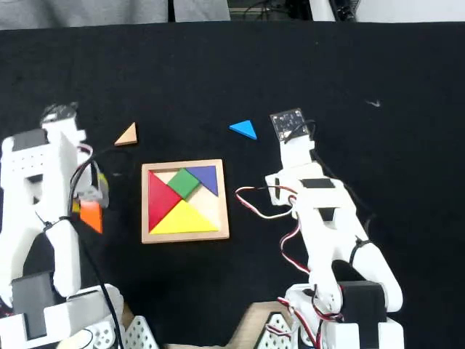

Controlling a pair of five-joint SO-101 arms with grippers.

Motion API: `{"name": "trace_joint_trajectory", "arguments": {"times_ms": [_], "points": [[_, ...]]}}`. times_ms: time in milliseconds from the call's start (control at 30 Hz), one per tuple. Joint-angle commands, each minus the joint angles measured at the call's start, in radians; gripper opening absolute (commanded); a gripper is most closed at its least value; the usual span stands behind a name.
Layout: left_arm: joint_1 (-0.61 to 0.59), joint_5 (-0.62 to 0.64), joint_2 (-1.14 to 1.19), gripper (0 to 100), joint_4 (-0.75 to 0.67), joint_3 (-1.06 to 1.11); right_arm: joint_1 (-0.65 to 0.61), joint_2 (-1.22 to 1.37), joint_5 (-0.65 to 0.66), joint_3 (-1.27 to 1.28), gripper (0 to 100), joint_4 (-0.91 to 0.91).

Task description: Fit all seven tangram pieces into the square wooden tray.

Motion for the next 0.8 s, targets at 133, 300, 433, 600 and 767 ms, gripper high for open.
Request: {"name": "trace_joint_trajectory", "arguments": {"times_ms": [133, 300, 433, 600, 767], "points": [[0.414, 0.008, -0.005, 4, 0.124, -0.203, 0.043, -0.007, 0.005, -0.058, 1.1, 0.002], [0.63, 0.249, -0.003, 4, -0.008, -0.196, 0.055, -0.007, 0.005, -0.059, 1.1, 0.002], [0.679, 0.407, -0.003, 4, -0.152, -0.139, 0.055, -0.007, 0.005, -0.059, 1.1, 0.0], [0.731, 0.483, -0.003, 5, -0.301, -0.007, 0.061, -0.001, 0.005, -0.061, 1.1, -0.048], [0.75, 0.606, -0.003, 10, -0.434, 0.079, 0.06, -0.001, 0.005, -0.058, 1.1, -0.055]]}}
